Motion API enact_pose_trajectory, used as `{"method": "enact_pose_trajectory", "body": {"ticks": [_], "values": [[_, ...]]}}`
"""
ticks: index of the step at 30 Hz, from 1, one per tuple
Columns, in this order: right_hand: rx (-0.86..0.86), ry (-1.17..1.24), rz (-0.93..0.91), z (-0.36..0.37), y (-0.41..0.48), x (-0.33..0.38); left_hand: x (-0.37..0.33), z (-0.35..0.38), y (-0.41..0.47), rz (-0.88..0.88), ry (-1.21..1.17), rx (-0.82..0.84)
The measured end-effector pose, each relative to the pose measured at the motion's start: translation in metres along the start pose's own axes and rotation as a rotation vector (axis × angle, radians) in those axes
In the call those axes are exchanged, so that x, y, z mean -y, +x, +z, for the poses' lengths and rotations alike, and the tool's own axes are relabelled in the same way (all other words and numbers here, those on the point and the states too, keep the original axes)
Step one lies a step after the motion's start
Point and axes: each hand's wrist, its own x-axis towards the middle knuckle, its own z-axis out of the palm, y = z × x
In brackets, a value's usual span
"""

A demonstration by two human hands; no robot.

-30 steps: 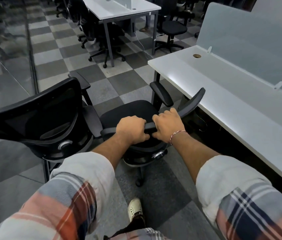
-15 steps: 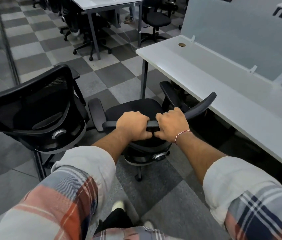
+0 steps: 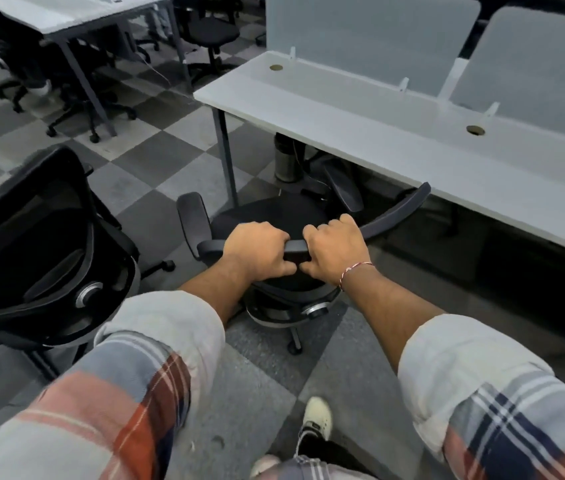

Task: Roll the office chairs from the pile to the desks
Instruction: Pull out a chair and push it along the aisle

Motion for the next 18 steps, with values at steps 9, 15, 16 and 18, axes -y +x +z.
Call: {"method": "enact_pose_trajectory", "body": {"ticks": [9,15,16,18], "values": [[0.062,-0.028,0.176,-0.006,-0.086,-0.009,-0.065,-0.005,-0.025,0.224,0.007,-0.019],[0.082,-0.029,0.295,-0.004,-0.145,-0.020,-0.112,-0.006,-0.037,0.366,0.021,-0.063],[0.081,-0.028,0.312,-0.005,-0.157,-0.021,-0.121,-0.007,-0.041,0.384,0.023,-0.064],[0.072,-0.029,0.321,-0.006,-0.170,-0.021,-0.130,-0.007,-0.046,0.401,0.036,-0.068]]}}
